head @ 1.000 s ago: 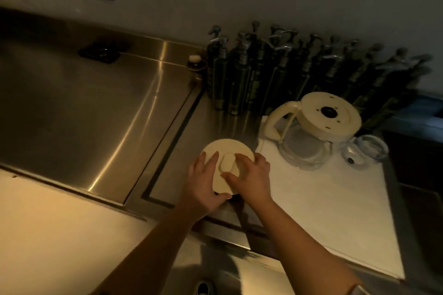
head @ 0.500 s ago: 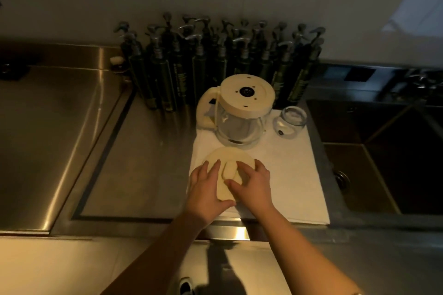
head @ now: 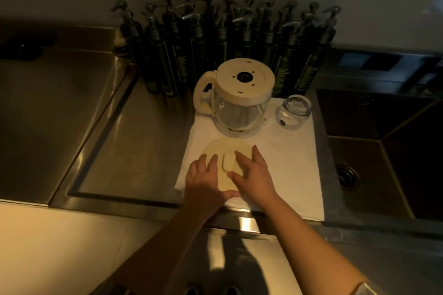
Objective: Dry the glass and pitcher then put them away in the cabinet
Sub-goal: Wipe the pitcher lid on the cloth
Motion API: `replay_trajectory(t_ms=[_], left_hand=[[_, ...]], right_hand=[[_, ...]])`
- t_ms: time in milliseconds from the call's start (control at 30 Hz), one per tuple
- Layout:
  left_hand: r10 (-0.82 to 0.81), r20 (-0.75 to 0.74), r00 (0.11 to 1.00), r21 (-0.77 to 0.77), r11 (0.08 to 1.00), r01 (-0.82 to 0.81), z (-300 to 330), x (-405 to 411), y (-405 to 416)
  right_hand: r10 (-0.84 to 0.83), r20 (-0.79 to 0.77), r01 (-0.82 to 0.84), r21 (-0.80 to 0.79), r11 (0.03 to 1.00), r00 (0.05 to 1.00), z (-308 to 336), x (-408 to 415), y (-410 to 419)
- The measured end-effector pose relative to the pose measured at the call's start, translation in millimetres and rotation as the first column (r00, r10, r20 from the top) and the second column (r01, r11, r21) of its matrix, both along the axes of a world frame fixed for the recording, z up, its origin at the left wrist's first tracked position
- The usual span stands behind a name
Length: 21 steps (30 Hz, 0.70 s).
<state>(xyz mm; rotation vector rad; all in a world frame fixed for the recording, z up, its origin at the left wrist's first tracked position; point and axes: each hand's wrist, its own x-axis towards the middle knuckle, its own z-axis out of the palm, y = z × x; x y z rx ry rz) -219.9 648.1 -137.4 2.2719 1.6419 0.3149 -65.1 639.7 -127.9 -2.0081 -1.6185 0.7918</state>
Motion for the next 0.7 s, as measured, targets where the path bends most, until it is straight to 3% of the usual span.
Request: replay_trajectory(t_ms=[133,267,433,700], left_hand=[[-0.026,-0.074,0.997,-0.027,0.999,0.024,4,-1,8],[-0.050,-0.113,0.992,-0.193,0.981,0.027,8,2,13],[-0.059,-0.105,0.993,-0.191,0.981,0.038,7,0,12],[-0.037,0.045,0.998,-0.200,0.979,0.045,26,-10,20]], right_hand=[[-0.024,0.012,0.024,-0.006,1.000,1.000,-3,-2,-10],[-0.055,0.034,0.055,-0.018,0.998,0.998,-5,-4,-17],[-0.041,0.059,0.043,-0.036,0.998,0.997,-2,-5,-19],[-0.192,-0.012,0.191,-0.019,0.981,0.981,18,3,-36]])
